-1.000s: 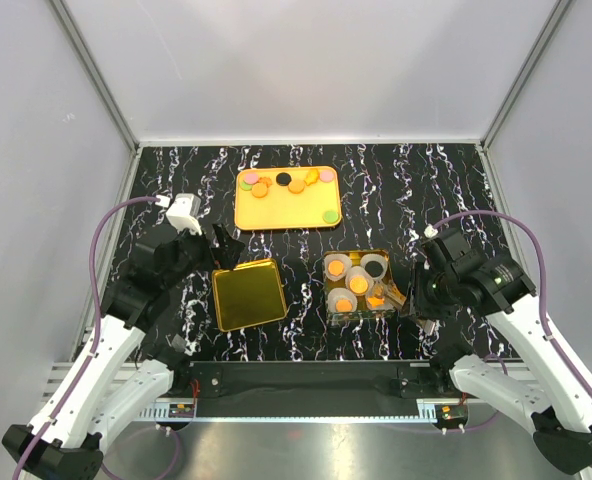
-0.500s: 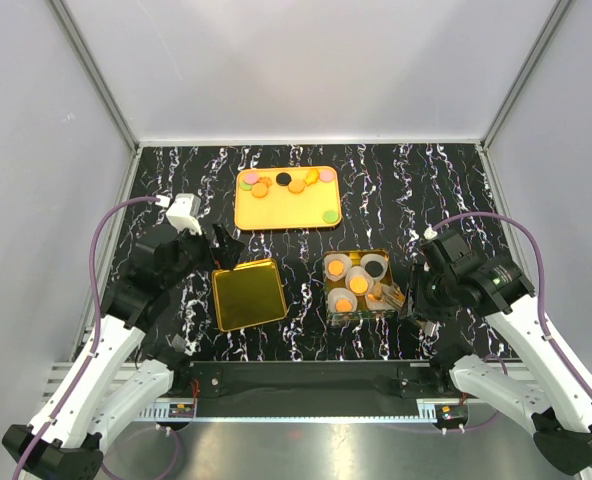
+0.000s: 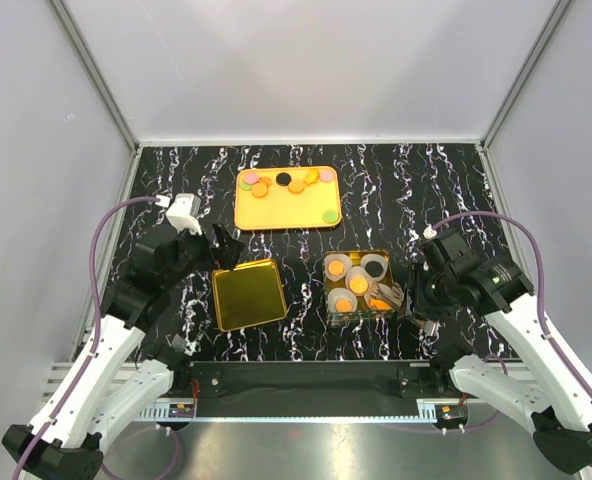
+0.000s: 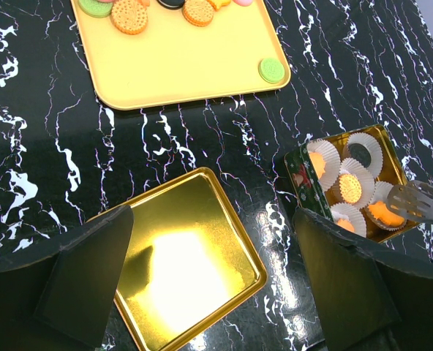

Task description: Pack the cookies

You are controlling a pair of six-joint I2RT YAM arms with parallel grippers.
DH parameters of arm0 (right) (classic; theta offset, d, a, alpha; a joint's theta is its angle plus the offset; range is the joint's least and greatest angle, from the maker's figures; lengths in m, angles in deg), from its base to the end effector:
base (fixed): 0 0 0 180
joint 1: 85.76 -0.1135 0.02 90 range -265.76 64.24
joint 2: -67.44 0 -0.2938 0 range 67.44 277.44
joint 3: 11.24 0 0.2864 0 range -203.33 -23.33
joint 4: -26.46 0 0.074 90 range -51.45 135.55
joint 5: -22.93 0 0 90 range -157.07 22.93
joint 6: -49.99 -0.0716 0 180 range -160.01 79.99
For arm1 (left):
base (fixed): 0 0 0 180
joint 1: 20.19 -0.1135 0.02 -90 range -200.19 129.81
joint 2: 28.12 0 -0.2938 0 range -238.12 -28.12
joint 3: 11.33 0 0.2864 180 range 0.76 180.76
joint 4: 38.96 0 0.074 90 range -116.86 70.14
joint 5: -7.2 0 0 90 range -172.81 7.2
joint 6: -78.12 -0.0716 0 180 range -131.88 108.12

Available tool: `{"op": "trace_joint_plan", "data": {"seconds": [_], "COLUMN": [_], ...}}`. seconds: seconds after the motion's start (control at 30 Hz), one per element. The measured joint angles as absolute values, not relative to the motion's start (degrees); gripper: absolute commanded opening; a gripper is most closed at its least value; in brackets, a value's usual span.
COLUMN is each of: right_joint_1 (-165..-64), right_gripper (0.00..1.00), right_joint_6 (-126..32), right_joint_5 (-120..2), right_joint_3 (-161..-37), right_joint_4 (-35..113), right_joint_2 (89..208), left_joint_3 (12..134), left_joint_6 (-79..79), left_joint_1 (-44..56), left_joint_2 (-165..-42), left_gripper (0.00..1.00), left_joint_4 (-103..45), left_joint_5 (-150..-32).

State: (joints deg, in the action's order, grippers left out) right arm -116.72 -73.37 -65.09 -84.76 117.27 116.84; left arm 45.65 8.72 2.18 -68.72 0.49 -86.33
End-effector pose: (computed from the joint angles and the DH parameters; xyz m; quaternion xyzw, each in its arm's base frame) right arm 0.1255 0.0782 0.3199 0.0170 0.9791 0.1218 0.1620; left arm 0.1884 -0.0823 0.3285 0.0299 0.8335 -0.2258 0.5035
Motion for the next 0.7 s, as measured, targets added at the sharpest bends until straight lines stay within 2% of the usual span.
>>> {"op": "trace_joint_plan", "data": {"seconds": [0.47,0.7], "right_joint_1": [-116.0,-105.07], "right_gripper": [0.52,0.5], "right_joint_6": [-70.12,-65.42], "right_joint_5": [-67.91,-66.44], "right_joint_3": [-96.87,-100.84], "right_joint_4": [117.2,111.13], "right_joint_2": [125.59,136.43], "left_joint_3": [45.65,45.65], "left_joint_6": [8.72,9.09], "left_joint_1": [2.18,2.18], "left_joint_2": [-68.72,-68.74], "left_gripper": [0.99,0.99], "left_joint_4": [0.49,0.45], "left_joint_5": [-86.36,-87.12]}}
